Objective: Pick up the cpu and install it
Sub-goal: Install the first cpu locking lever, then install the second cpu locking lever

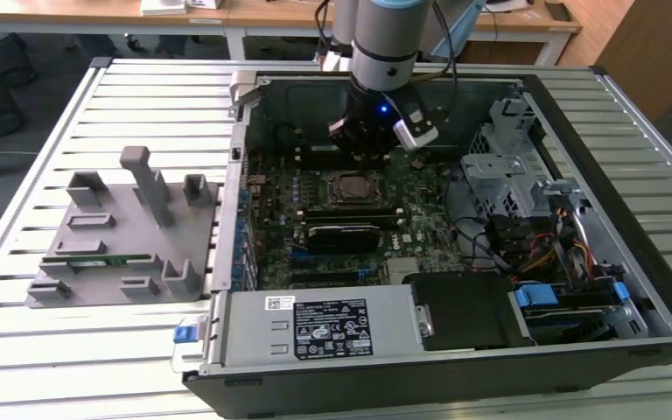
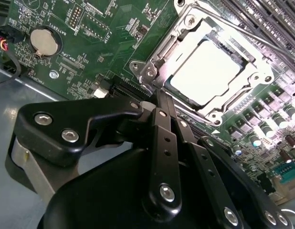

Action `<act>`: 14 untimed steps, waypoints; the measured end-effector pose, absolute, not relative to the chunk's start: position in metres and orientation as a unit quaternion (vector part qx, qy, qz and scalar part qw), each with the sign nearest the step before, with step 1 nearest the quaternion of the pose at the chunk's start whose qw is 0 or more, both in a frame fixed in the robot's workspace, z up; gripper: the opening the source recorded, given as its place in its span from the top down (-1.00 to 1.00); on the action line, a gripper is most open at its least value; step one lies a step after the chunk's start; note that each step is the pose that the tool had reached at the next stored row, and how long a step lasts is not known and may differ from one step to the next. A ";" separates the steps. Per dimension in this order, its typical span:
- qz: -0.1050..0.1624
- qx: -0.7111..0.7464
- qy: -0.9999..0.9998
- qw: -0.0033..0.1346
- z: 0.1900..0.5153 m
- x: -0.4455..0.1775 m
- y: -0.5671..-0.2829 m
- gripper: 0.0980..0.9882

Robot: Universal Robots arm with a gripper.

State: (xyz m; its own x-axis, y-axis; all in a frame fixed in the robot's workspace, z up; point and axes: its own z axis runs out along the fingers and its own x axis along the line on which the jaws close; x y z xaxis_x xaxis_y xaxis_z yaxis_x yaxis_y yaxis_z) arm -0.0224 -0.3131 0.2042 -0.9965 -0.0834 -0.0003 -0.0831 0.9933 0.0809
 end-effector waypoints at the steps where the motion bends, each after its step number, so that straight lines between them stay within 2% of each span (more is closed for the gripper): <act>1: -0.040 0.042 -0.998 0.002 0.204 -0.022 -0.313 0.98; 14: -0.040 0.042 -0.998 0.002 0.204 -0.022 -0.319 0.98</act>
State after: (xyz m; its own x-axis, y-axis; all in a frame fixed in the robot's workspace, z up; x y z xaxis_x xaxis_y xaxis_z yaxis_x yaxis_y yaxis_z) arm -0.0223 -0.3186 0.2042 -0.9965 -0.0834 -0.0003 -0.0831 0.9933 0.0808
